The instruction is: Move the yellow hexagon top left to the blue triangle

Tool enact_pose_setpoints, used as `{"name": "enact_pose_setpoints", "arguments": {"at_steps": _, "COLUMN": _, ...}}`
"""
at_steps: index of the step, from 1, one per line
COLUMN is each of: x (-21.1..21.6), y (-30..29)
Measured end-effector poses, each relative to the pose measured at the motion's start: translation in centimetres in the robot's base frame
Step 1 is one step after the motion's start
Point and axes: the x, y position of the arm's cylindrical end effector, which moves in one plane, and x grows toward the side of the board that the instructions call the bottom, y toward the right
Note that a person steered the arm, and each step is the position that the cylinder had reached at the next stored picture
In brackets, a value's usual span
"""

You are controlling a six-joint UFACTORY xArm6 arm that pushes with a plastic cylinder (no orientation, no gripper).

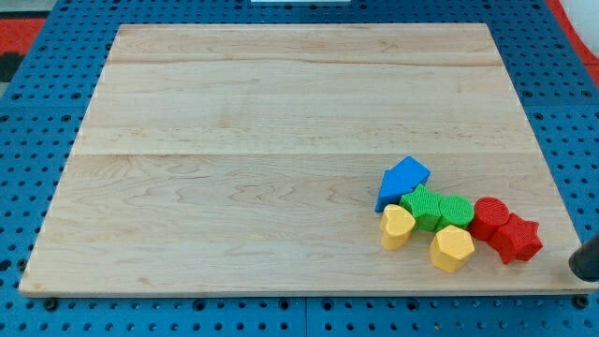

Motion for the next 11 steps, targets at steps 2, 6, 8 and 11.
{"name": "enact_pose_setpoints", "arguments": {"at_steps": 2, "x": 0.0, "y": -1.3}}
{"name": "enact_pose_setpoints", "arguments": {"at_steps": 6, "x": -2.7, "y": -14.7}}
{"name": "enact_pose_setpoints", "arguments": {"at_steps": 8, "x": -5.9, "y": -20.7}}
{"name": "enact_pose_setpoints", "arguments": {"at_steps": 11, "x": -11.3, "y": -26.5}}
